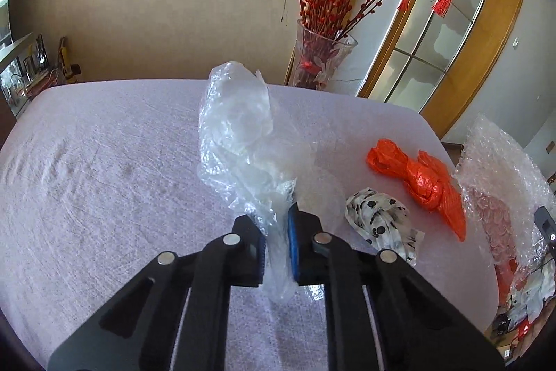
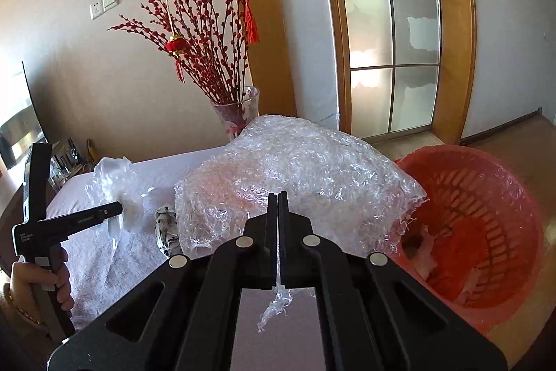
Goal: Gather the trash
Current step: 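Carry the bubble wrap and clear bag over the red basket and open both grippers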
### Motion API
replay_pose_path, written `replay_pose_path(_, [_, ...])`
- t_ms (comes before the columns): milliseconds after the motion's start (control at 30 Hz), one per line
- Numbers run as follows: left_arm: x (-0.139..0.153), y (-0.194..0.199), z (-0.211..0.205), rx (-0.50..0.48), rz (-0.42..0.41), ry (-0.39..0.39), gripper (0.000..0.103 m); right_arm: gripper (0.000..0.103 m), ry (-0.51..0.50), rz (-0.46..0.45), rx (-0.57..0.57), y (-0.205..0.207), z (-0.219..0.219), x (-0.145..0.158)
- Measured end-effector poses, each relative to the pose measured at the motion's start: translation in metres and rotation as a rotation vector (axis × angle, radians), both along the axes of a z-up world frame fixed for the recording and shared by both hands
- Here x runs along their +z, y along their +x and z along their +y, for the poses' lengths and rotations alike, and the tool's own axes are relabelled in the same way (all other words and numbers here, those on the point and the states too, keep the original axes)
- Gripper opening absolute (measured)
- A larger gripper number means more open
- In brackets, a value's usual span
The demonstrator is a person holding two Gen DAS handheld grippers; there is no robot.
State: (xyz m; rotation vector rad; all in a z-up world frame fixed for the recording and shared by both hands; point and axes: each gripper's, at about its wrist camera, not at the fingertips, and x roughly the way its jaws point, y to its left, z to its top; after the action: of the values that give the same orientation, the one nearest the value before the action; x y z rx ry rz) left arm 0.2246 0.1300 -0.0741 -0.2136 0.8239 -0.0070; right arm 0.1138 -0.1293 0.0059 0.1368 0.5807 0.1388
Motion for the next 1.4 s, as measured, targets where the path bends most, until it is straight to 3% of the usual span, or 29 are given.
replay_pose_path(267, [0.037,-0.027,0.001,-0.026,-0.099,-0.016,0.011,0.001,0.015,-0.03,-0.048,-0.007,-0.015,0.009])
replay_pose_path(667, [0.068,-0.047,-0.049,-0.163,-0.17,-0.03,0.011,0.001,0.02,-0.067,-0.112,-0.017,-0.04,0.017])
replay_pose_path(1400, [0.062,-0.047,-0.165,-0.41,-0.163,-0.053,0.011,0.001,0.036,-0.103,-0.31,-0.038,-0.107,0.017])
